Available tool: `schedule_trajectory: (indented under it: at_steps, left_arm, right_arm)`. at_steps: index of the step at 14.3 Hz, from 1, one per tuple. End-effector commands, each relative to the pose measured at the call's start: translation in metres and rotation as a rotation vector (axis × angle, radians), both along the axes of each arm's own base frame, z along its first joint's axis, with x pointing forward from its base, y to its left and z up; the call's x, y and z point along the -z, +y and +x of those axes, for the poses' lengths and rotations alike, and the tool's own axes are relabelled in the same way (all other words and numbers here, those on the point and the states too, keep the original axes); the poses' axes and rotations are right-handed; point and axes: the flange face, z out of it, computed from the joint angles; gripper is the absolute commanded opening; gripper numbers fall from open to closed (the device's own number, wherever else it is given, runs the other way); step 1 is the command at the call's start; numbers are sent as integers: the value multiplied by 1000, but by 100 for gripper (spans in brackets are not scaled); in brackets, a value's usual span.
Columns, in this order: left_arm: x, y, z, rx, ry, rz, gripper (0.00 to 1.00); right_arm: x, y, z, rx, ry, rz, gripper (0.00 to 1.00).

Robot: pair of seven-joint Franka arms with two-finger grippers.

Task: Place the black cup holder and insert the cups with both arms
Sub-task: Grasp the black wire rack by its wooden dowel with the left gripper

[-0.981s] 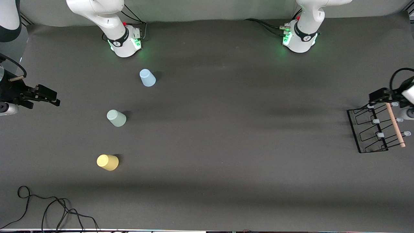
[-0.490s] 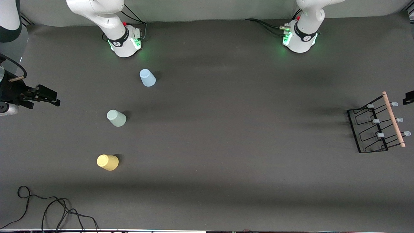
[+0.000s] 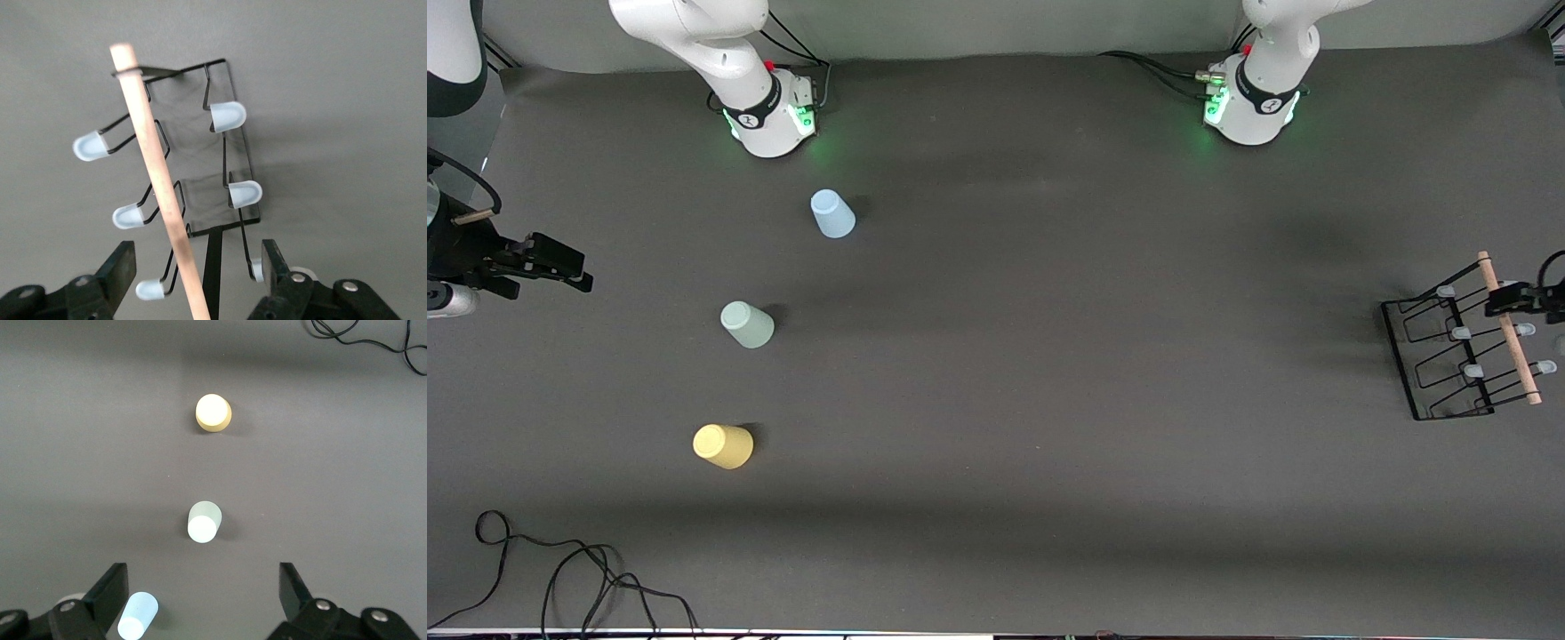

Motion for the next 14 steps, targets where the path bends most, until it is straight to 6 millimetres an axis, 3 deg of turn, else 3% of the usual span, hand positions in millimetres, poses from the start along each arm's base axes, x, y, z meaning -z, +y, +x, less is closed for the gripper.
schedule_trajectory:
  at_steps: [1,4,7,9,10,14]
  left_arm:
    - [8,11,-13,0,-10,6,74]
    - [20,21,-15,-13,-17,9,41]
    - [34,21,-16,-17,-26,3,36]
    - [34,19,-17,-17,-23,0,7]
    - [33,19,-17,-19,-25,0,0]
    - [0,2,-8,-43,-15,-22,0]
  right_arm:
    - [-1,1,0,-16,-10,-6,100]
    - [0,1,0,-16,-9,-6,100]
    - [0,1,0,-16,-9,-6,100]
    - [0,1,0,-16,-9,-6,100]
    - [-1,0,0,-16,-10,-8,100]
    - [1,1,0,-16,-7,-6,100]
